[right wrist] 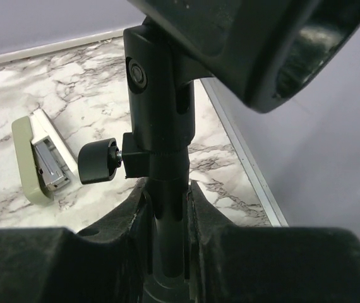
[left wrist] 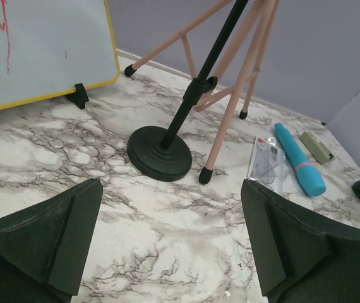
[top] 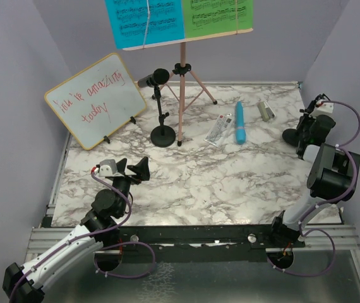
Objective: Pack up the instrument practice props
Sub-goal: Place the microphone stand at the center of the board, then move the microphone stand with the microphone to the center of the board.
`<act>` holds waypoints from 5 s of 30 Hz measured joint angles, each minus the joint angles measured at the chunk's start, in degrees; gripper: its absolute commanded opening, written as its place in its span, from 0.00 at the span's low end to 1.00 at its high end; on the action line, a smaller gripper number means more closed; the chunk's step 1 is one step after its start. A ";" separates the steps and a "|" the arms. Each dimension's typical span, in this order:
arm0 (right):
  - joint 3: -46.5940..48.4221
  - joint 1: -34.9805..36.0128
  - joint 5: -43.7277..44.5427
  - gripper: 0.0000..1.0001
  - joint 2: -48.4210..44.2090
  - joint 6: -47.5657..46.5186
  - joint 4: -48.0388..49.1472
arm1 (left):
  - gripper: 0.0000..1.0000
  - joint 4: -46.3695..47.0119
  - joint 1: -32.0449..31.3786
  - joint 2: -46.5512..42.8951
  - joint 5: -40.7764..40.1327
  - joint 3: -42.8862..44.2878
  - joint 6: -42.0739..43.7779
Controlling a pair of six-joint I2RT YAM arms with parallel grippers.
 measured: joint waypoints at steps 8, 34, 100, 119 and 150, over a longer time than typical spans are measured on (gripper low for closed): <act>-1.46 -2.64 -6.67 0.39 -1.49 -3.30 -0.94 | 0.99 0.02 0.00 -0.24 0.11 0.00 0.02; -2.23 -2.97 -5.90 0.93 -17.16 1.14 -30.88 | 0.99 -0.11 -0.35 -1.84 0.20 0.00 -0.28; -30.34 35.80 -25.42 0.93 -69.22 17.27 -25.66 | 0.62 48.74 33.44 82.84 62.64 42.93 5.77; -30.34 35.80 -26.12 0.93 -65.57 17.27 -23.32 | 0.00 44.50 33.86 76.94 69.48 39.08 9.64; -30.49 39.34 -34.67 0.93 -48.83 17.33 -12.68 | 0.00 28.70 9.20 62.77 77.72 34.12 16.46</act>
